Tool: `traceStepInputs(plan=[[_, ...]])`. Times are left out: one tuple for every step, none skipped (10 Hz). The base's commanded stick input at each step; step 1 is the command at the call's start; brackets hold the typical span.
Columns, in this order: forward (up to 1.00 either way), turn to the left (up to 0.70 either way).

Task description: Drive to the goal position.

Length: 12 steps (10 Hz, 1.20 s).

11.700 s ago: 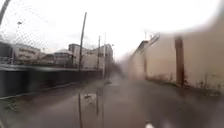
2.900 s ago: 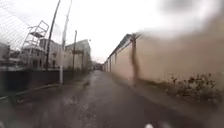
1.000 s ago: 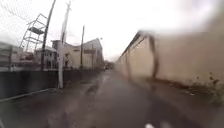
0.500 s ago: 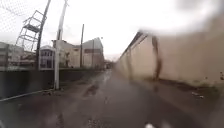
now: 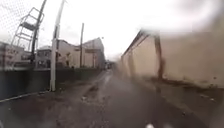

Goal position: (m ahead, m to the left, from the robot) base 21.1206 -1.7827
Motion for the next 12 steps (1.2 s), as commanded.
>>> traceStepInputs(plan=[[0.5,0.06],[0.5,0.06],[0.5,0.06],[0.5,0.06],[0.5,0.06],[0.5,0.06],[0.5,0.06],[0.5,0.06],[0.5,0.06],[0.5,0.06],[0.5,0.06],[0.5,0.06]])
